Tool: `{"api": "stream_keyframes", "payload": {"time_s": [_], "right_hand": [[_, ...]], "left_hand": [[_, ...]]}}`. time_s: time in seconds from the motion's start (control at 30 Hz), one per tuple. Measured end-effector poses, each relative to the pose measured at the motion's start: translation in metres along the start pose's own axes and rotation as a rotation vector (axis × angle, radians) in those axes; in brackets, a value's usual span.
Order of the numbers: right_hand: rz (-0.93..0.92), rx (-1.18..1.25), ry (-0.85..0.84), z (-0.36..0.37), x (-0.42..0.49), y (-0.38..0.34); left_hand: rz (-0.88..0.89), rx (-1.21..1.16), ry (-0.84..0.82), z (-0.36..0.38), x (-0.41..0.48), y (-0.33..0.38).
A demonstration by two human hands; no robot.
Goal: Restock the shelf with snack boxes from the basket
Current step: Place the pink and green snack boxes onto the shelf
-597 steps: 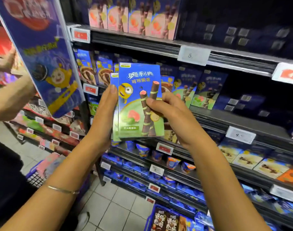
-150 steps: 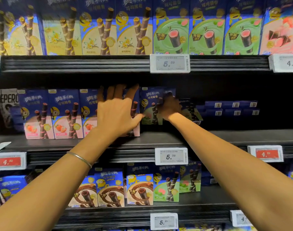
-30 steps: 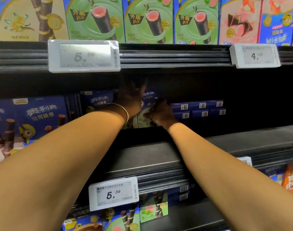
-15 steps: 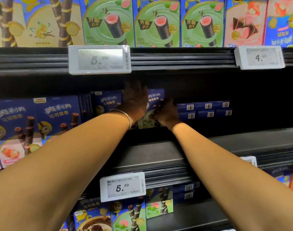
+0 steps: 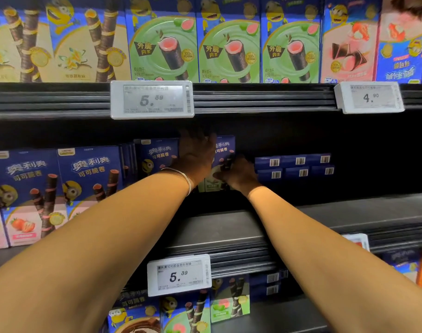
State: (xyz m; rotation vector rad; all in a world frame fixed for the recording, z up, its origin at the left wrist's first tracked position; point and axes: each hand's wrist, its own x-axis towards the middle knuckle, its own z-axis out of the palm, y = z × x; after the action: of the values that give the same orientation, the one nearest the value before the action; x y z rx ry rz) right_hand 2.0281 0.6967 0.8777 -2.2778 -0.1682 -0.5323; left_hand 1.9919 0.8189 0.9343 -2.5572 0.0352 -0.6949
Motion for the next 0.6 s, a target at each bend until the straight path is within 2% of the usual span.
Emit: {"api": "stream_keyframes", "payload": {"time_s": [0.33,0.6], "right_hand": [[0.040,0.027,-0.022,-0.001,0.004,0.003],[0.140,0.236,0.002,-0.012,0.007,-0.010]], "left_hand": [[0.004,-0.125,-0.017,-0.007,-0.005,-0.008],[0.038,-0.290,-0.002,-0.037,-0.033,-0.009]]}}
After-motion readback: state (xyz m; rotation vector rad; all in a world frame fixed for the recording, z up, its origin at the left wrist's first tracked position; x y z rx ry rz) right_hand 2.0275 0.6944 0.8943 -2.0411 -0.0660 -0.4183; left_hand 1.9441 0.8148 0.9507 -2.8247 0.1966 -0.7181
